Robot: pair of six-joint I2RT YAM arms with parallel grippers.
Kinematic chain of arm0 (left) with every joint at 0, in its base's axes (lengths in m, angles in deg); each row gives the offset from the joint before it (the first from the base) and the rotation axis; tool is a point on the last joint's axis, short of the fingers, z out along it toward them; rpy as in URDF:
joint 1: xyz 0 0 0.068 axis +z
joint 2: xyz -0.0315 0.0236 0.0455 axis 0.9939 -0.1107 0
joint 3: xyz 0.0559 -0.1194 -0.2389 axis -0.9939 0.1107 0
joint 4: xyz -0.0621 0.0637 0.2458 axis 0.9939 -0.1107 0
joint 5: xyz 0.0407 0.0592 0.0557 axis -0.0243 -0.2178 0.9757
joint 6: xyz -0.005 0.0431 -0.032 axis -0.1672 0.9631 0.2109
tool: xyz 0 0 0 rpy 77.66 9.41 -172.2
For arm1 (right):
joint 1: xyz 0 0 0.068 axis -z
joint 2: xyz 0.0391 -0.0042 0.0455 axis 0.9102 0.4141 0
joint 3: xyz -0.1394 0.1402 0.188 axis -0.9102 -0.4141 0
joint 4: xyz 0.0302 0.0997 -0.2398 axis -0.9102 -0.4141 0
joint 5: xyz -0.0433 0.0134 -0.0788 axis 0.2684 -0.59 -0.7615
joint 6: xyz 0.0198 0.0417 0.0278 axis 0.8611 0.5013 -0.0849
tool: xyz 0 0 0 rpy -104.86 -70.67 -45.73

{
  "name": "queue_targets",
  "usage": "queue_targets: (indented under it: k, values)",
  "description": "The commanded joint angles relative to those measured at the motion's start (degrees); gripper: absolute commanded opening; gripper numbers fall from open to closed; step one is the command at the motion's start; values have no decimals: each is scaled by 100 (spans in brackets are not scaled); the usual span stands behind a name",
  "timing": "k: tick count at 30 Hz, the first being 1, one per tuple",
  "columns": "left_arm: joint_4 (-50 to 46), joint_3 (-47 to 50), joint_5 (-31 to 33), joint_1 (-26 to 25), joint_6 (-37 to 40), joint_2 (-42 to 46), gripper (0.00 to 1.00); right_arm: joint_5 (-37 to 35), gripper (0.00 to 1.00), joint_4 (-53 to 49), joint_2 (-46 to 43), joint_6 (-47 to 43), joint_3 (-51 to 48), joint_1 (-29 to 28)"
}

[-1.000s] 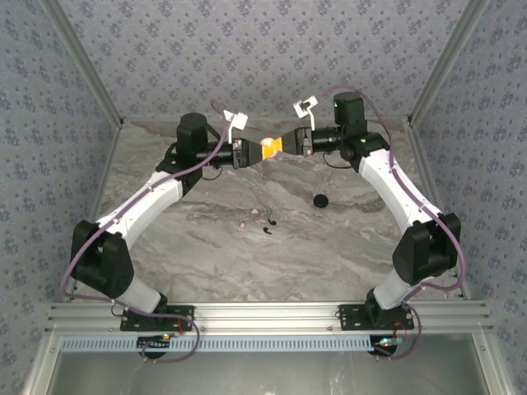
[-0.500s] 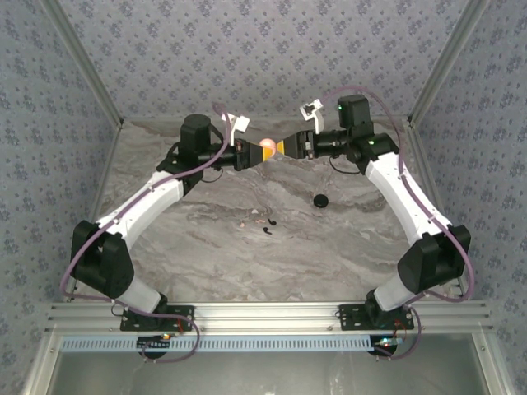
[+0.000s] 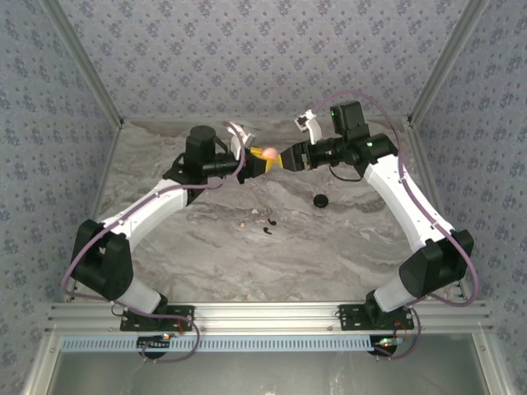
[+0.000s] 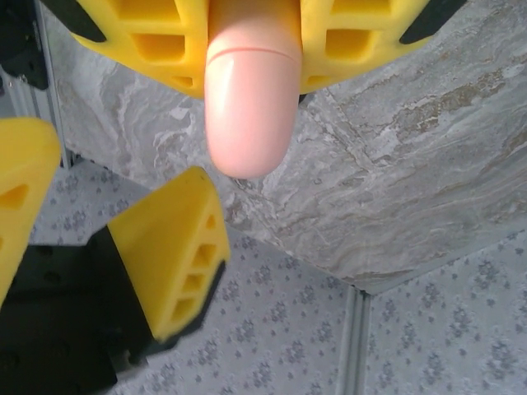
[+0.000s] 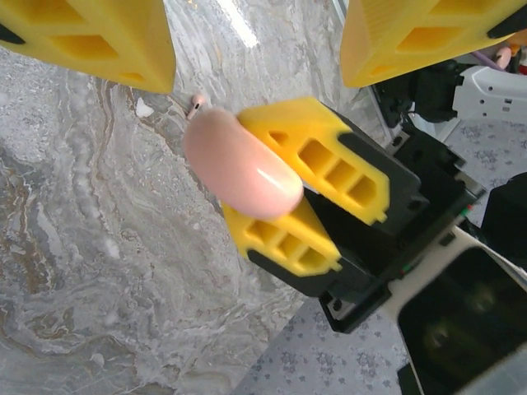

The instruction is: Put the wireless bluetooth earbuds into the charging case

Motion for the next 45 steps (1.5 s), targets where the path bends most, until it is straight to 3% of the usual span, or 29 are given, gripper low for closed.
queue_targets:
  k: [1,21,45]
  values:
    - [469,81,-304,-31,510,255,8,-120,57,-262,-103,-231,228,-56]
    - [812,205,-777,-177,352,276,7,-338,57,-421,115,-346,305,-116]
    - [698,220,-915,-281,300,461,7,-1390,58,-339,129,202,324,113]
